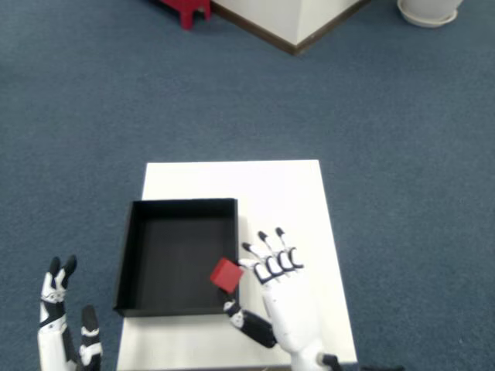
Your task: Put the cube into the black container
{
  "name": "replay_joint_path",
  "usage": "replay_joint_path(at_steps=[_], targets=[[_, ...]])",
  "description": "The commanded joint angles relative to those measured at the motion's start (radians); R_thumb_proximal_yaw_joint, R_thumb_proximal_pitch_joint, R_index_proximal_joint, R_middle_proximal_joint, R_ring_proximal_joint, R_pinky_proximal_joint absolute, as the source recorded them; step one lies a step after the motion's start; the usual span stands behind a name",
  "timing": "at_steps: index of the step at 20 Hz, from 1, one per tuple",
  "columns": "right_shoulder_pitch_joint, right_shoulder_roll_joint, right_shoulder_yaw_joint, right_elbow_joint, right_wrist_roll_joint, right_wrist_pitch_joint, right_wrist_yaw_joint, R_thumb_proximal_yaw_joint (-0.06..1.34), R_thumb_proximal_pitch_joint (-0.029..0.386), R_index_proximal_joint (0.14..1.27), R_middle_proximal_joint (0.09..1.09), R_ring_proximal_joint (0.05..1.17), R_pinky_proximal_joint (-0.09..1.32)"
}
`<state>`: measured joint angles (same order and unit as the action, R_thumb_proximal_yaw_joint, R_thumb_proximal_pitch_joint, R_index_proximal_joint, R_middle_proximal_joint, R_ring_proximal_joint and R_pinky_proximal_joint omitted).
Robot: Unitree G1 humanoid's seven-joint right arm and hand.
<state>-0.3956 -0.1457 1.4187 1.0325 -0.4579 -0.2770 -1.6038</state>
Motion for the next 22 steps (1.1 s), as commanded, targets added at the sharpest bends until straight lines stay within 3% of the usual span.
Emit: replay_joint_path(at_steps=[1, 9, 16, 22], targets=[[-0.051, 0.004, 0.017, -0.064, -0.016, 0.032, -0.027, 1.23, 0.152, 1.12, 0.41, 0.26, 0.02], [-0.078, 0.01, 0.087, -0.12, 0.018, 0.122, -0.007, 1.23, 0.157, 1.11, 0.41, 0.26, 0.04], [-0.121, 0.018, 0.11, -0.224, 0.059, 0.204, 0.095, 1.23, 0.165, 1.1, 0.4, 0.26, 0.05], [-0.156, 0.019, 0.105, -0.24, 0.109, 0.242, 0.152, 1.23, 0.171, 1.1, 0.4, 0.26, 0.06]])
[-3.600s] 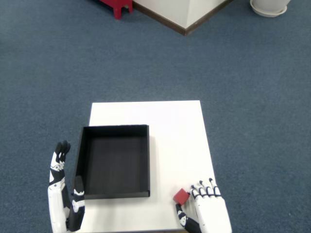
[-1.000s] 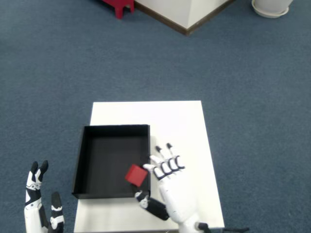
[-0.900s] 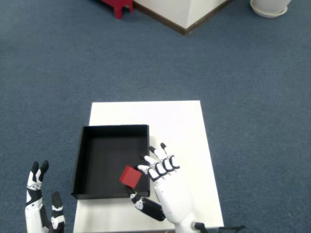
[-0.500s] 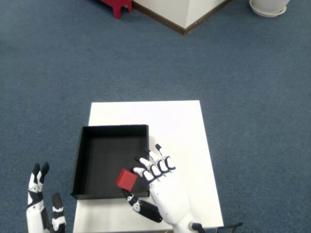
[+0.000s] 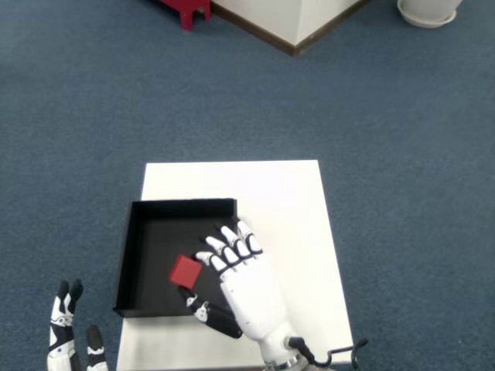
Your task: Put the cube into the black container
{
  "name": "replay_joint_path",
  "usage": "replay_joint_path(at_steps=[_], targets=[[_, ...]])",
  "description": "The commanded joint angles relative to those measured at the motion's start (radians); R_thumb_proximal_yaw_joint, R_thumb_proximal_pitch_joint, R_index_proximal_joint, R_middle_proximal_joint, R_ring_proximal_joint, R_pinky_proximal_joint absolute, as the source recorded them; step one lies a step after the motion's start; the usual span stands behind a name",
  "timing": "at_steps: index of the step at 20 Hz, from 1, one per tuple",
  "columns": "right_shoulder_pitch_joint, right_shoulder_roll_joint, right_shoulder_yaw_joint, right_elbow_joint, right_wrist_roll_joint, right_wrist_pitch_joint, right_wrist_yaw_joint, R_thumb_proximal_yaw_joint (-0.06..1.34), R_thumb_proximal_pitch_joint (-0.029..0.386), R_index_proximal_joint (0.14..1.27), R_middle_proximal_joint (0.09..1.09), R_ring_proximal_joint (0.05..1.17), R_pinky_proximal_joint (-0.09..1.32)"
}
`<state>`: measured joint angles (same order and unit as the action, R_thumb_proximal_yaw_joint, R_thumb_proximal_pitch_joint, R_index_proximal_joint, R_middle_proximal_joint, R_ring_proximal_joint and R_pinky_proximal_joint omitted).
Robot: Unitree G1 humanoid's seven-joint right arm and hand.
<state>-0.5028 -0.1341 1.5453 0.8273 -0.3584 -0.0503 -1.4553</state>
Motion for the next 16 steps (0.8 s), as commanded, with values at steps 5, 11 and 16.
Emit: replay_joint_path(at_steps=[5, 11, 16], targets=[[-0.082, 0.013, -0.021, -0.079, 0.026, 0.043, 0.048, 1.23, 0.175, 1.09, 0.4, 0.27, 0.07], [-0.116, 0.014, -0.027, -0.065, 0.073, 0.053, 0.138, 1.23, 0.173, 1.1, 0.4, 0.27, 0.08], [-0.157, 0.016, -0.033, -0.066, 0.104, 0.051, 0.226, 1.23, 0.17, 1.1, 0.4, 0.27, 0.08]])
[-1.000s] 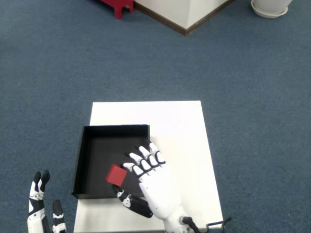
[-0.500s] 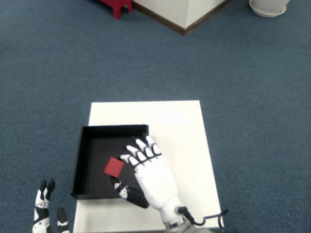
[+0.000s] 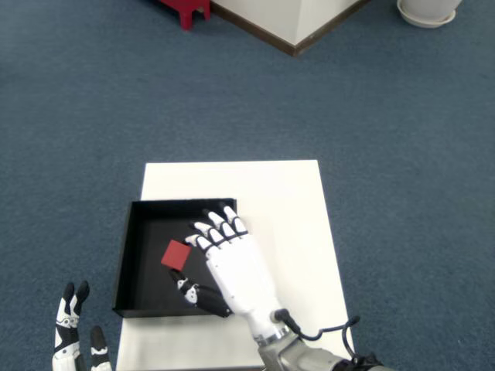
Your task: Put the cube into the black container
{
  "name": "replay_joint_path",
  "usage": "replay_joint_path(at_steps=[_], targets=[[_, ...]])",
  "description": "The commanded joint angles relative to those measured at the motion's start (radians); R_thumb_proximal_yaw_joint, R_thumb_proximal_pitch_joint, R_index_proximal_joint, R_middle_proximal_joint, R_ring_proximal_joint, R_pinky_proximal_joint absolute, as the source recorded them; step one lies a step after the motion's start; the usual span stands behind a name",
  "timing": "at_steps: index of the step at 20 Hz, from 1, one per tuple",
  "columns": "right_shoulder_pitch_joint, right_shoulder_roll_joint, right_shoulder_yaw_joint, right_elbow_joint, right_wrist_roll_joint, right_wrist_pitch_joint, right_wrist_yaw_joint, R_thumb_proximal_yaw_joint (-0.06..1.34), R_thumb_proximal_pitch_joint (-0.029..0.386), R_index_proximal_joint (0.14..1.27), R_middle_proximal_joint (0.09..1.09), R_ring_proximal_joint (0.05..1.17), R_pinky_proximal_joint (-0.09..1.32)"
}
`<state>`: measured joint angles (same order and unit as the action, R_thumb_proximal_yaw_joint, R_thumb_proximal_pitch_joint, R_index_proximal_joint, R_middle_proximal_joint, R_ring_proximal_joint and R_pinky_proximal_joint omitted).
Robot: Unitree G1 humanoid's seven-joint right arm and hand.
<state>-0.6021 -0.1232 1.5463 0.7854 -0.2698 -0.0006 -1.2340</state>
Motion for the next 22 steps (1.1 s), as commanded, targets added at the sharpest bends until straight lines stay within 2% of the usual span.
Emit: replay_joint_path(at_steps=[1, 7, 15, 20, 21, 22], targets=[[-0.068, 0.006, -0.035, -0.025, 0.017, 0.001, 0.023, 1.22, 0.168, 1.1, 0.4, 0.27, 0.09], [-0.117, 0.006, -0.046, -0.019, 0.022, 0.023, 0.147, 1.23, 0.162, 1.12, 0.41, 0.28, 0.1], [-0.106, 0.005, -0.045, 0.065, 0.082, 0.032, 0.252, 1.23, 0.162, 1.12, 0.43, 0.3, 0.14], [-0.1, 0.005, -0.043, 0.076, 0.112, 0.042, 0.3, 1.22, 0.168, 1.11, 0.42, 0.3, 0.15], [-0.1, 0.005, -0.044, 0.079, 0.115, 0.044, 0.304, 1.21, 0.167, 1.1, 0.42, 0.3, 0.15], [-0.099, 0.005, -0.043, 0.083, 0.117, 0.046, 0.309, 1.11, 0.159, 0.99, 0.42, 0.3, 0.15]])
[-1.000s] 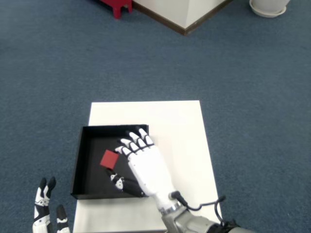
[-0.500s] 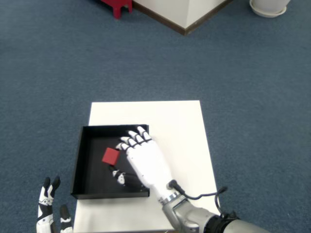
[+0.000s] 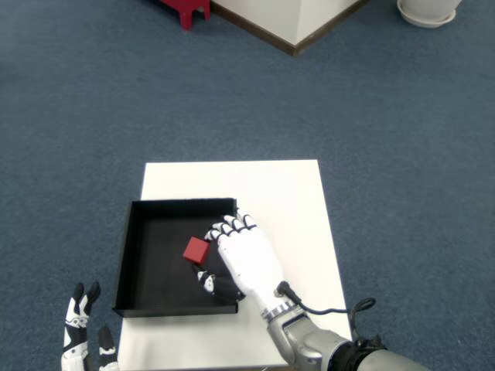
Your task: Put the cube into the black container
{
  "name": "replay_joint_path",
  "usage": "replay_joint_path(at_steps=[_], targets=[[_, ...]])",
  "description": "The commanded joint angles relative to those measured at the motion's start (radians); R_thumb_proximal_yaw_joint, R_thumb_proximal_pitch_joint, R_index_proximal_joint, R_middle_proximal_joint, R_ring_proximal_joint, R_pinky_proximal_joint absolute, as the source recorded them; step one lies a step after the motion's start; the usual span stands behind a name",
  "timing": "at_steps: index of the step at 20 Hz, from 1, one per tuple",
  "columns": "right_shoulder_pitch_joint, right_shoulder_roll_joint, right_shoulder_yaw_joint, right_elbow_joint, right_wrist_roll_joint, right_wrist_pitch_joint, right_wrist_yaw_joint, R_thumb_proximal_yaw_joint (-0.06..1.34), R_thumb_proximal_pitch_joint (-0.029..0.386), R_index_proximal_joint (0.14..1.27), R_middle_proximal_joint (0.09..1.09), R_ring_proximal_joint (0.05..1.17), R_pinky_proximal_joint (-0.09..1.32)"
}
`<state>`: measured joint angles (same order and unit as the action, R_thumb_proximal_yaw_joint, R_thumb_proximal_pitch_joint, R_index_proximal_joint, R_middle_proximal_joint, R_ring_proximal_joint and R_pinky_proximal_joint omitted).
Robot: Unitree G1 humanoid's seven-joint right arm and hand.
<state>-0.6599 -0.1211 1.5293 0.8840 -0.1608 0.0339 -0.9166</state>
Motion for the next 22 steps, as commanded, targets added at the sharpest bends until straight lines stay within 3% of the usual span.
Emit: replay_joint_path(at_steps=[1, 2, 3, 6, 16, 19, 22], targets=[[-0.04, 0.003, -0.025, -0.012, 0.006, 0.018, -0.002, 0.83, 0.122, 0.75, 0.42, 0.3, 0.15], [-0.039, 0.004, -0.025, -0.007, 0.0, 0.025, 0.007, 0.62, 0.087, 0.62, 0.41, 0.3, 0.15], [-0.039, 0.004, -0.025, -0.001, -0.009, 0.032, 0.013, 0.58, 0.082, 0.6, 0.4, 0.3, 0.14], [-0.039, 0.005, -0.023, 0.011, -0.025, 0.046, 0.03, 0.6, 0.091, 0.6, 0.38, 0.29, 0.12], [-0.04, 0.002, -0.028, -0.043, -0.014, 0.078, 0.029, 0.54, 0.067, 0.52, 0.33, 0.23, 0.0], [-0.035, -0.012, -0.049, -0.107, 0.041, 0.05, -0.054, 0.52, 0.065, 0.49, 0.32, 0.22, -0.01], [0.001, -0.034, -0.117, -0.226, 0.171, -0.104, -0.21, 0.53, 0.083, 0.48, 0.33, 0.23, -0.01]])
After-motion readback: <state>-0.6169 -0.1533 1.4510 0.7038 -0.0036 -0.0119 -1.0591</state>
